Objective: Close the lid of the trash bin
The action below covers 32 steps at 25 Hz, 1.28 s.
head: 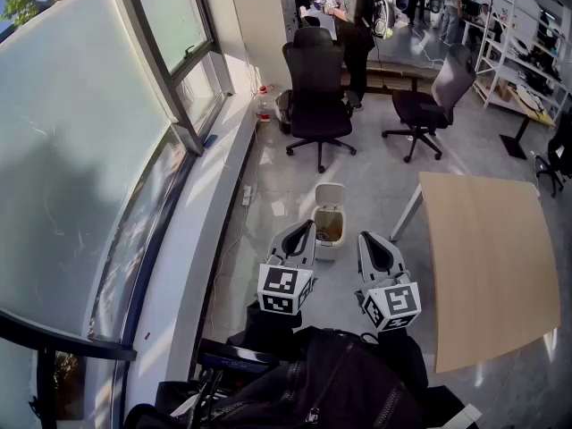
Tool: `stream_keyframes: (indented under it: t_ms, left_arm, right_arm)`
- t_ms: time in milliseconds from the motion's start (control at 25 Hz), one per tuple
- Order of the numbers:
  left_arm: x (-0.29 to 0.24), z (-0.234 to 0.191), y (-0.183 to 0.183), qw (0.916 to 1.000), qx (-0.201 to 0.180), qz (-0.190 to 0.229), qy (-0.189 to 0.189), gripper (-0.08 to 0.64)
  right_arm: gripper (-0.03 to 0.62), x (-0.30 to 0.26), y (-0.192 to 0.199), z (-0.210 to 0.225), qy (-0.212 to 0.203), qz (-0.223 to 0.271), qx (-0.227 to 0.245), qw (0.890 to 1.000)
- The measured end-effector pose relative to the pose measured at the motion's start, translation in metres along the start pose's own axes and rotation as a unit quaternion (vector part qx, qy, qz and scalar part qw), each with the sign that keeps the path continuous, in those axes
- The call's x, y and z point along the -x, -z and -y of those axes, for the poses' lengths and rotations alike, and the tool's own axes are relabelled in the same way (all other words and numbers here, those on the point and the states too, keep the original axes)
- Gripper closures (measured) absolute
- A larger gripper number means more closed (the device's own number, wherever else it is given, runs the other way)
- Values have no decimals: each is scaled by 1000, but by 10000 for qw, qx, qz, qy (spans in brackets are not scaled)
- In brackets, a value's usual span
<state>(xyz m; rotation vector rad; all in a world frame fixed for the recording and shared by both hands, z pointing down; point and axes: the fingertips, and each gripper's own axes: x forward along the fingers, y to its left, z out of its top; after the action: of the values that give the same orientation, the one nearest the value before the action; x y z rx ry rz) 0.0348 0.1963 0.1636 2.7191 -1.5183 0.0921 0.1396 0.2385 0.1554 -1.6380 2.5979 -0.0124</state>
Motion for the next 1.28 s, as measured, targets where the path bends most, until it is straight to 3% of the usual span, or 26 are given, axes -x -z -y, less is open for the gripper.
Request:
stream_keyframes:
  t_ms: [720, 1280]
  left_arm:
    - [1, -14, 1, 10000, 9, 10, 70, 558]
    - [19, -23, 24, 9996, 101, -107, 221, 558]
  right_arm:
    - [586, -13, -1, -10, -14, 45, -97, 9999]
    - [586, -16, 19, -42, -58, -307, 6, 9995]
